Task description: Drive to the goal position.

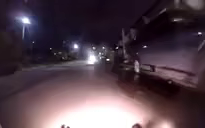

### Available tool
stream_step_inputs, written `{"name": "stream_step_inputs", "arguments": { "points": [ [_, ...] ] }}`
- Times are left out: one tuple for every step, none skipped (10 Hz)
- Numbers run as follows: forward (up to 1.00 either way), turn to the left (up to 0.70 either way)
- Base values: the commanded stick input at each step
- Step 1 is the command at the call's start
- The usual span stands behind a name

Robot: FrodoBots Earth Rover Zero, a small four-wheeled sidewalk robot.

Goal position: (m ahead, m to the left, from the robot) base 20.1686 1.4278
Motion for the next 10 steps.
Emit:
{"name": "stream_step_inputs", "arguments": {
  "points": [
    [1.0, 0.0],
    [1.0, 0.0],
    [1.0, 0.0],
    [1.0, 0.0],
    [1.0, 0.0],
    [1.0, 0.0],
    [1.0, -0.01],
    [1.0, -0.09],
    [1.0, -0.39],
    [1.0, -0.4]
  ]
}}
